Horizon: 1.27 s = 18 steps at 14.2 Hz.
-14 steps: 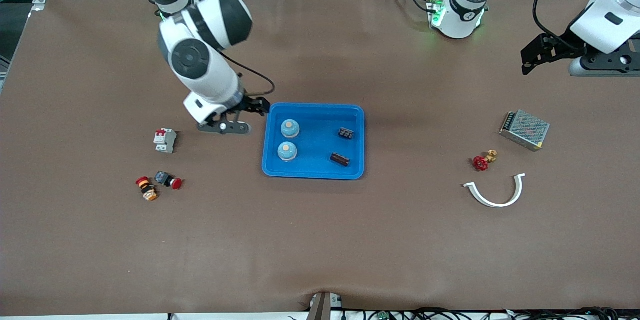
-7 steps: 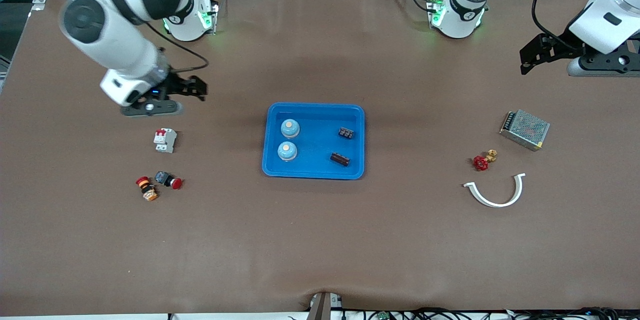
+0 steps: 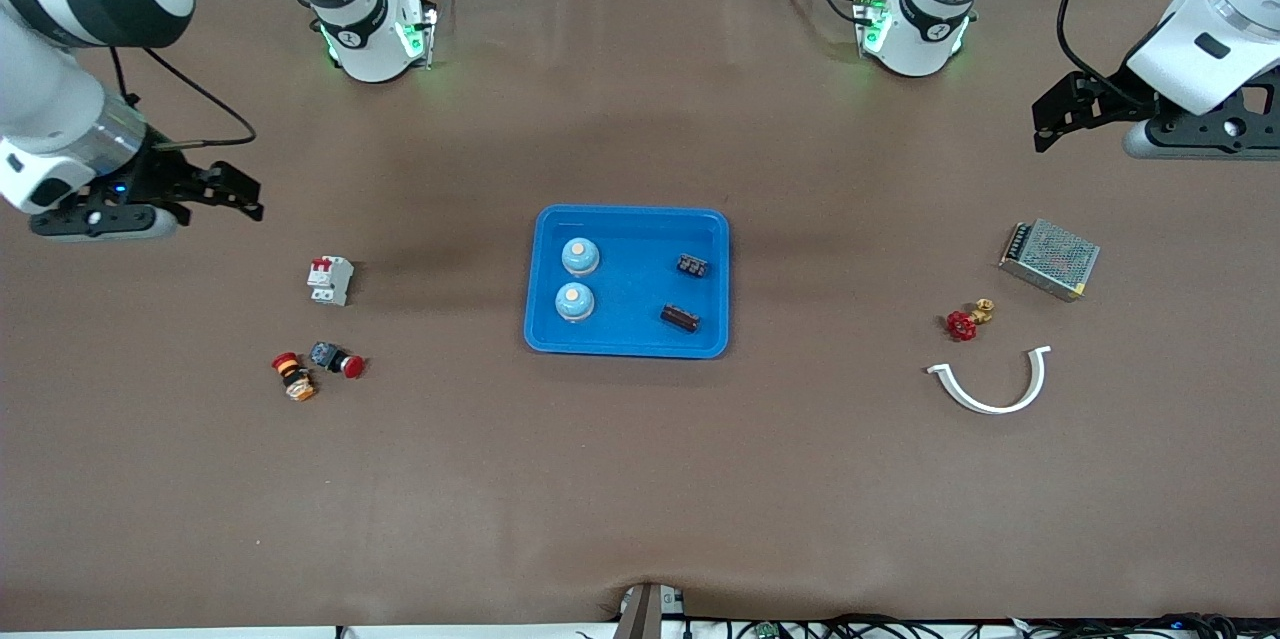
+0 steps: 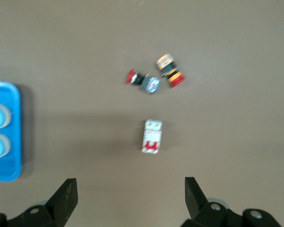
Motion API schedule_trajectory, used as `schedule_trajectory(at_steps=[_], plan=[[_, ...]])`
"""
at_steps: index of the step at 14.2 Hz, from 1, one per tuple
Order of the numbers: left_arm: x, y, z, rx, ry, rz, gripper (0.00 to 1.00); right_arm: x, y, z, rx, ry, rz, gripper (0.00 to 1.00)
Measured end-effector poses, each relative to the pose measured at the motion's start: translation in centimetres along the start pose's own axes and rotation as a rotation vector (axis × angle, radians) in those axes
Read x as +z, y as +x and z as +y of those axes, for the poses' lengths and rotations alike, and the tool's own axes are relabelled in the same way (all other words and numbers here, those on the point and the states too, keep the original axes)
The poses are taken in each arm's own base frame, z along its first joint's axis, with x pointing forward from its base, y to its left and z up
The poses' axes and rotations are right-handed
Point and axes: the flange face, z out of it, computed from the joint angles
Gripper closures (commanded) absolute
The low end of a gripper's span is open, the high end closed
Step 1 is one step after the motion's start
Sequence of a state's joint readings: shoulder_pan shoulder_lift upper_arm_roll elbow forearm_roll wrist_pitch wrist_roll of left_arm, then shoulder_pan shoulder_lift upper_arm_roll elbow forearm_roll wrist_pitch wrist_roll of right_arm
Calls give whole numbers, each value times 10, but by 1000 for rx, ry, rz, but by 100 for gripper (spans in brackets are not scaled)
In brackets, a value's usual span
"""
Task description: Place electrolytic capacitor and blue bell in tray
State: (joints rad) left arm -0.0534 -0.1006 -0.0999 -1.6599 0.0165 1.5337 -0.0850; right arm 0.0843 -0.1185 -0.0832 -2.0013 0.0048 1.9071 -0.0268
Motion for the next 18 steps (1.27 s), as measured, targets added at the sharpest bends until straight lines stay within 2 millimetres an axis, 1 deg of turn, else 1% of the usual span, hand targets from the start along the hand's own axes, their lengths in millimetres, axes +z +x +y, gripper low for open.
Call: schedule_trajectory(at_steps=[3, 5, 6, 8, 9, 13, 18], plan=[[-1, 0, 0, 0, 0, 3, 0, -21, 24, 7, 4, -27, 54, 0], [-2, 0, 0, 0, -1, 3, 0, -46, 41, 13, 15, -33, 81, 0], [-2, 0, 0, 0, -1, 3, 0, -60, 46, 18, 25, -35, 72, 0], [-2, 0, 0, 1, -2, 3, 0, -81, 46, 25, 41, -35, 31, 0], [-2, 0, 1, 1, -2, 3, 0, -85, 44, 26, 44, -35, 20, 0], [-2, 0, 1, 2, -2, 3, 0, -86, 39, 24, 50, -25, -15, 0], [-2, 0, 1, 1, -2, 3, 0, -110, 22, 33, 71, -14, -10, 0]])
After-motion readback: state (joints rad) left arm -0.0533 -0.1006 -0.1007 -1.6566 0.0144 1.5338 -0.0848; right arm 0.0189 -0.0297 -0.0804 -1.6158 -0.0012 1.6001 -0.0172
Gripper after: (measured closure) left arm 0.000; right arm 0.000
